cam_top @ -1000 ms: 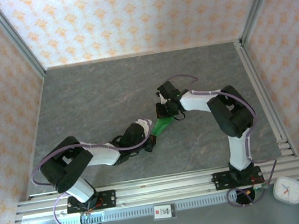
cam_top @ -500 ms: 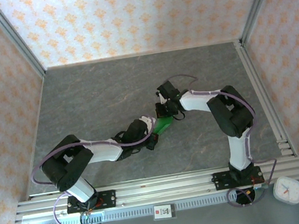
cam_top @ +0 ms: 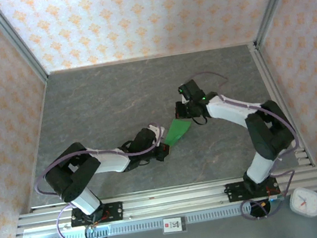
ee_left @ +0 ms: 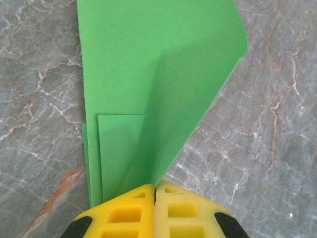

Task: Fold a paper plane with a square sheet of paper (pick it up from the middle)
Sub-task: Fold the wing for the fifth time at the center of the table.

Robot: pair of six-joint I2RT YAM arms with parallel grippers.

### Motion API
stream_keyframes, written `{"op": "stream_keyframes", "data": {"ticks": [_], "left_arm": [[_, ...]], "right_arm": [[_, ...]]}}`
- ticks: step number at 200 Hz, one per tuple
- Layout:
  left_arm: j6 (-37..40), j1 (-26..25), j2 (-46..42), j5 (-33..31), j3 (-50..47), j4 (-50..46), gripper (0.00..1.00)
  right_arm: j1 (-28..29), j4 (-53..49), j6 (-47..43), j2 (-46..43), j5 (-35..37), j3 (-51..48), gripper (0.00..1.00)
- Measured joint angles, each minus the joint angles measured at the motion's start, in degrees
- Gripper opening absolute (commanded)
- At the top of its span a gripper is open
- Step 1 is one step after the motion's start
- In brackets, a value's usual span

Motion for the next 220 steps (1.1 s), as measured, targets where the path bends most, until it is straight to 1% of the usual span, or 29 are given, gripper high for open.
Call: {"op": "stream_keyframes", "data": {"ticks": [15,32,54,95,144,183,220], "left_arm": [[-0.42,0.0,0.0,0.31,0.04,-0.11,0.0],[-0.66,0.0,0.0,0.44,0.31,-0.26,0.0],[-1.38,-0.02,0.0,0.46,1.09,-0.87,0.0],[-2.14,-0.28,0.0,0.46,2.34,-2.23,0.0],[-2.12,-0.76,0.98,0.55,3.19,-3.17,0.0],[-2.08,-0.76,2.12,0.55,3.98,-3.8,0.0],[-1.86,-0.76,2.45,0.48,5.31,-4.76,0.0]], "right_arm": [[-0.09,0.2,0.15,-0.92,-0.04,-1.46,0.03],[-0.09,-0.17,-0.96,0.22,-0.66,-1.18,0.02],[-0.07,-2.47,-4.02,4.04,-2.38,2.1,0.0],[1.4,-6.34,-8.59,10.03,-3.8,7.98,0.0],[2.4,-8.74,-11.21,16.2,-4.15,10.73,0.0],[2.45,-9.79,-12.57,17.97,-4.13,13.22,0.0],[2.71,-9.75,-13.84,18.4,-3.5,13.62,0.0]]}}
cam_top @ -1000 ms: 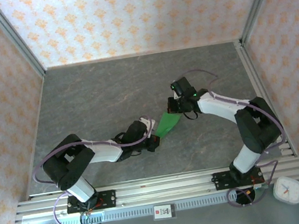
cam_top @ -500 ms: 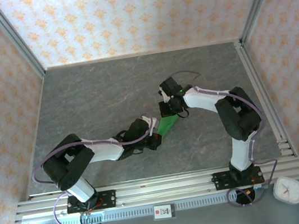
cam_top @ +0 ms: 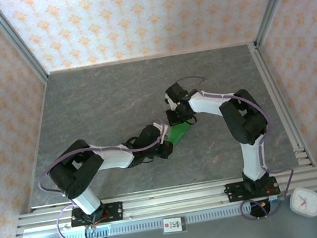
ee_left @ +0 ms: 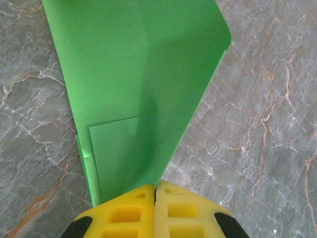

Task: Fold a paper plane with a square sheet of paper (pick it up from the middle)
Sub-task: Fold the wing for the fifth time at the center of the table.

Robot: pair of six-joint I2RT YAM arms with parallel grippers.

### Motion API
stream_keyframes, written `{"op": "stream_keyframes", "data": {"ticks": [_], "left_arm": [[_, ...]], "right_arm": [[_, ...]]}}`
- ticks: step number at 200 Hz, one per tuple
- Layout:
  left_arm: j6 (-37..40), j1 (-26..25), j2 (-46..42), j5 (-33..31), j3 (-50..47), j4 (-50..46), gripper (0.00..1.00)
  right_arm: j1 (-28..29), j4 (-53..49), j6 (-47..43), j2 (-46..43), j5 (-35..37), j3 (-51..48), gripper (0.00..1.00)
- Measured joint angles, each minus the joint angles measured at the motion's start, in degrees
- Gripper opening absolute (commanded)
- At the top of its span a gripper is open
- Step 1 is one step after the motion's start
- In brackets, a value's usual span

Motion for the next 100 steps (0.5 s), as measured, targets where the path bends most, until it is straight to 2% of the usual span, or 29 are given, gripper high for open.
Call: {"op": "stream_keyframes", "data": {"ticks": [100], "left_arm": [[0.22,0.0,-0.17,-3.02,-0.07,-1.33,0.0]], "right_arm": [[0.24,0.46,-0.85,0.02,0.61,-0.28,0.0]]}}
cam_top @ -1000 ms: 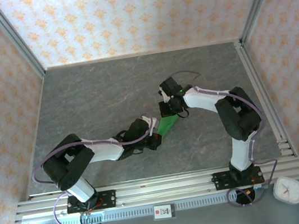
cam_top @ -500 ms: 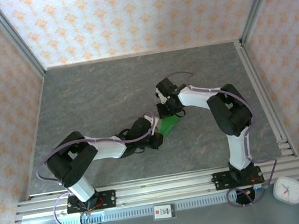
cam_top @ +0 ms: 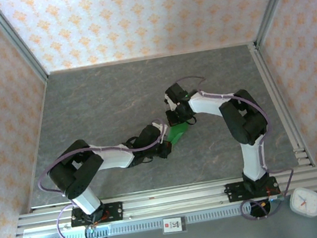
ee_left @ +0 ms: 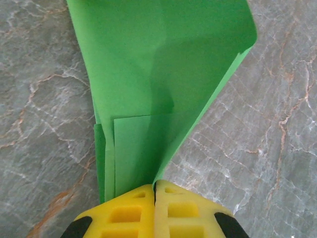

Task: Fold a paper plane with a square sheet of paper (pick it up from the middle)
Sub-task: Fold the wing for the fifth time at the center of the table.

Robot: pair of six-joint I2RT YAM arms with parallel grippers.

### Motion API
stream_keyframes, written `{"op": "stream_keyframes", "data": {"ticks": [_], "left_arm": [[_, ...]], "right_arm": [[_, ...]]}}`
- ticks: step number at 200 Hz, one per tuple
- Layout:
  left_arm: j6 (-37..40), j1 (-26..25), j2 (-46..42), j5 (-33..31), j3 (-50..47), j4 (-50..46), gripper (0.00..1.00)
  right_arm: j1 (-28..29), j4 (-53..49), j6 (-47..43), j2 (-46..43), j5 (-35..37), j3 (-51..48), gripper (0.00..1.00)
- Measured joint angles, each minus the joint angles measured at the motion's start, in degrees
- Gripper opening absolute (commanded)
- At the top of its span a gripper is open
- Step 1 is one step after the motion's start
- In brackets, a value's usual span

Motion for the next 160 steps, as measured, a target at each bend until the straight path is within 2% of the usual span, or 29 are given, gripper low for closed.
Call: {"op": "stream_keyframes", "data": {"ticks": [160], "left_arm": [[0.17,0.15,-3.76,-1.57,-1.55,0.15,0.0]], "right_arm": [[0.0,1.31,0.0,0.0,0.02,-0.52,0.0]]}}
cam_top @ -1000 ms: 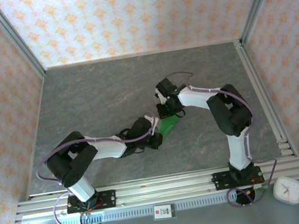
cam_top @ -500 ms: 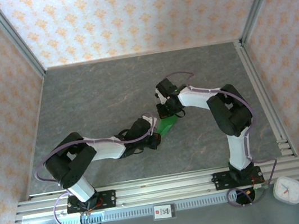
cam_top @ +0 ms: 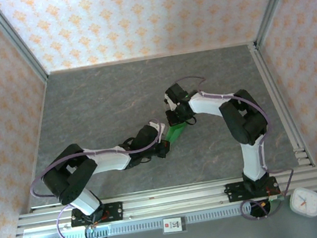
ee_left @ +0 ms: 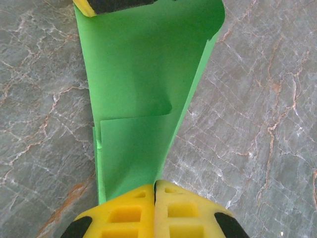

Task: Fold a paper plane with a square sheet of paper (pick it up from the middle)
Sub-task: Fold the wing for the fifth time at the center of the table.

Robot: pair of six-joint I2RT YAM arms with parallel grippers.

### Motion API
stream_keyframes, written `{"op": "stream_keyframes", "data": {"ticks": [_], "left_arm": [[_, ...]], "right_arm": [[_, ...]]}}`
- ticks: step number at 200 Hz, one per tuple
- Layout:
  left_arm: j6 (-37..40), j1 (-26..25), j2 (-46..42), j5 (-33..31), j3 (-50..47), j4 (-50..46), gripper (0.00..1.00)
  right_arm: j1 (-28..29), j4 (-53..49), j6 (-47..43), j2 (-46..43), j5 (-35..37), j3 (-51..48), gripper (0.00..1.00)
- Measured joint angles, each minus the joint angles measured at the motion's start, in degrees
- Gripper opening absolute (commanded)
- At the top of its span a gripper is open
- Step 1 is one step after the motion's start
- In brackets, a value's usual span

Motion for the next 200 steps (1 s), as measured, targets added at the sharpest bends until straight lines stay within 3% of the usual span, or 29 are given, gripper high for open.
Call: {"op": "stream_keyframes", "data": {"ticks": [200], "left_arm": [[1.57,2.23,3.39,1.16,0.81,1.4,0.0]], "right_arm": [[0.0,1.51,0.0,0.04,0.0,-0.48,0.0]]}}
